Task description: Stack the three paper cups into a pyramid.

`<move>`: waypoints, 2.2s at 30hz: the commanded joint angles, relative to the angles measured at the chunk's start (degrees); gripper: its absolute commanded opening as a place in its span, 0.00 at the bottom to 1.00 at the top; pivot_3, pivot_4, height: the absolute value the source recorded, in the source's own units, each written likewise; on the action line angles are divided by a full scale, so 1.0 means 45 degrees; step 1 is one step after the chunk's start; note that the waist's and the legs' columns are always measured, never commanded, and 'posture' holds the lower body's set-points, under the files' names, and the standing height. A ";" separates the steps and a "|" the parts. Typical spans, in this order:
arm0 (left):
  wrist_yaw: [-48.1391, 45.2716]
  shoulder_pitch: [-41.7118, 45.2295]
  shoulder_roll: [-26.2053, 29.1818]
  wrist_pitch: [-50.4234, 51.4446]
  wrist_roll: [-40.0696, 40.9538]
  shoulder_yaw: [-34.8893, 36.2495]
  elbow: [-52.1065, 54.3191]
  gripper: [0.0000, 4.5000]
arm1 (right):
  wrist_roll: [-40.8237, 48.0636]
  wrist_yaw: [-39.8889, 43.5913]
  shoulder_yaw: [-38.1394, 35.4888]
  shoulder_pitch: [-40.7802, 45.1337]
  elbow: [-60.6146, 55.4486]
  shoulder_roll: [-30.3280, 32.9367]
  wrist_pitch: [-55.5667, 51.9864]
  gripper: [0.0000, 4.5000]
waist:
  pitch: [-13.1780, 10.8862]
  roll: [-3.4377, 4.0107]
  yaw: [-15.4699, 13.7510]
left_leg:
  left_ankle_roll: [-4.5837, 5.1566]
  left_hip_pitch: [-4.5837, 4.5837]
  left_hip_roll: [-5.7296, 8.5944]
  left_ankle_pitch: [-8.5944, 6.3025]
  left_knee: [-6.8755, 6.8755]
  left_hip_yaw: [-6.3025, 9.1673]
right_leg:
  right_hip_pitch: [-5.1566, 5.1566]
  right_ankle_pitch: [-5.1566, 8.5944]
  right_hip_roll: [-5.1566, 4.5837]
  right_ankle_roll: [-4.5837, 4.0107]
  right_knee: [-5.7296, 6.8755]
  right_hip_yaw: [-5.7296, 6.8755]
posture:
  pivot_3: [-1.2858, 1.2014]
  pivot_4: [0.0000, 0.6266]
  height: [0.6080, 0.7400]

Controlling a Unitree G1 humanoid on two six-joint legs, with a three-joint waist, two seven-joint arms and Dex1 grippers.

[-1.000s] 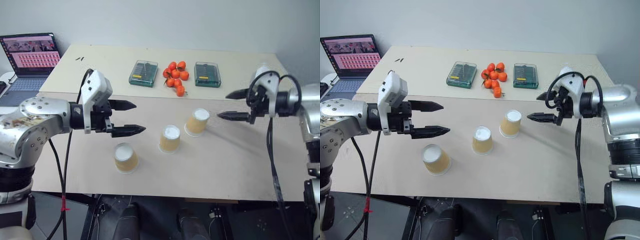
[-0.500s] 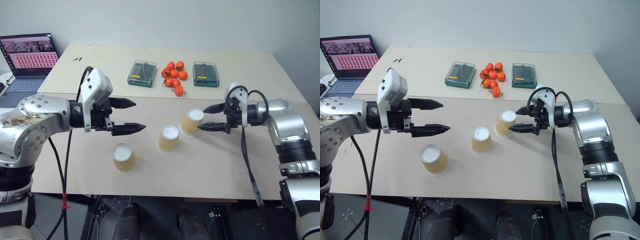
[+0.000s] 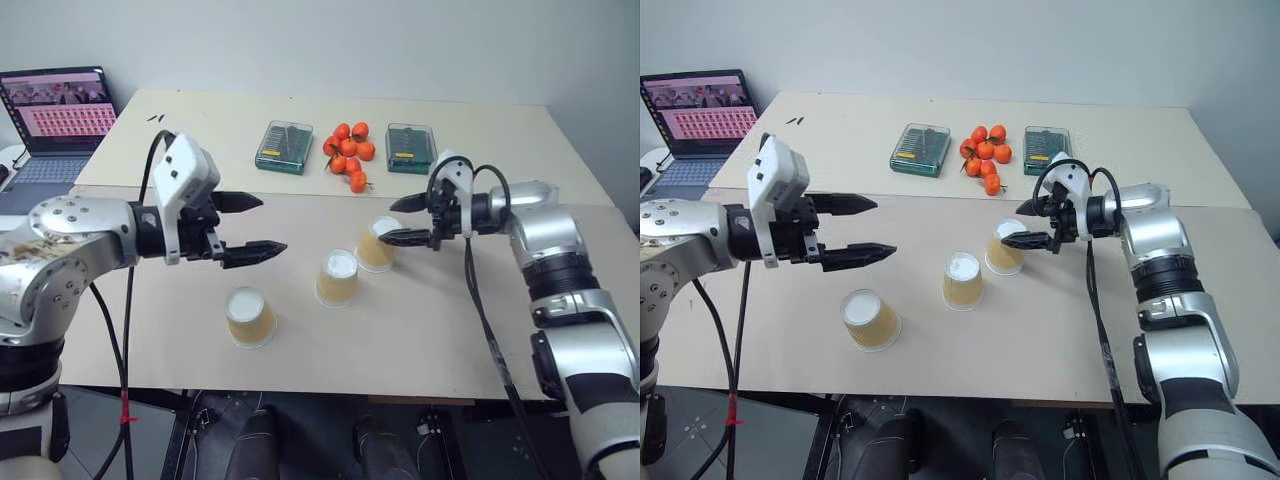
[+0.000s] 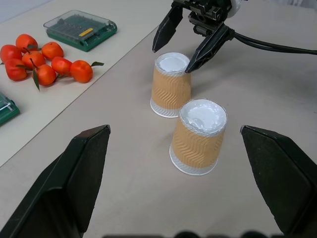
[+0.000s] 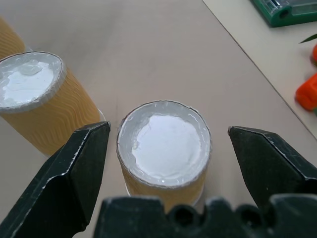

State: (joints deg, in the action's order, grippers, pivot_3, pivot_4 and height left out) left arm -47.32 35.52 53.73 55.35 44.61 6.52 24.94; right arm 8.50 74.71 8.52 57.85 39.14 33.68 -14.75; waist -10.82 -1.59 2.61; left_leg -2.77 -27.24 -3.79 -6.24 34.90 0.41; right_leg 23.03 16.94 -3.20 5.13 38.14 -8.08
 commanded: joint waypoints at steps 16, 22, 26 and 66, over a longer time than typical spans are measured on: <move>0.0289 -0.0176 0.0307 0.0225 0.0348 0.0743 0.0640 1.00 | -0.0588 -0.0159 -0.0559 0.0641 0.0631 0.0263 0.0899 0.64 | -0.0002 0.0003 -0.0012 | -0.0010 0.0000 0.0001 0.0006 -0.0008 0.0002 | 0.0002 -0.0001 -0.0001 -0.0001 0.0001 0.0001 | 0.52 0.24 0.94; 0.0096 0.0021 0.0128 -0.0073 0.0128 0.0369 0.0333 1.00 | -0.0163 0.1050 -0.0487 -0.0837 -0.2071 0.1781 -0.0177 0.64 | -0.0002 0.0004 -0.0100 | -0.0011 0.0001 0.0002 0.0005 -0.0010 0.0004 | -0.0004 -0.0001 -0.0001 0.0000 -0.0004 0.0006 | 0.52 0.24 0.94; -0.0099 0.0301 -0.0021 -0.0290 -0.0034 0.0066 0.0042 1.00 | 0.0405 0.1442 -0.0629 -0.2261 -0.4527 0.2548 -0.1396 0.64 | -0.0002 0.0004 -0.0040 | -0.0010 0.0002 0.0002 0.0005 -0.0001 0.0004 | -0.0004 -0.0001 0.0000 0.0000 0.0002 0.0006 | 0.52 0.24 0.94; -0.0817 0.0902 0.0036 -0.0542 -0.0524 -0.0235 -0.0491 1.00 | 0.1237 -0.0353 0.0563 -0.3624 -0.7826 0.1448 -0.3164 0.99 | -0.0001 0.0002 -0.0034 | -0.0010 0.0004 0.0000 0.0007 0.0024 0.0013 | -0.0010 -0.0002 0.0003 0.0004 0.0020 0.0006 | 0.52 0.24 0.94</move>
State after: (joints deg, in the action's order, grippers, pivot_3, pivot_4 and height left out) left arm -51.05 39.35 53.22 53.06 42.00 3.46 21.63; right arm 14.10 73.18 12.50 39.82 5.12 39.52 -30.52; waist -10.82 -1.59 2.46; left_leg -2.82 -27.23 -3.78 -6.21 35.00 0.47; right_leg 22.99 16.93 -3.19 5.15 38.22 -8.05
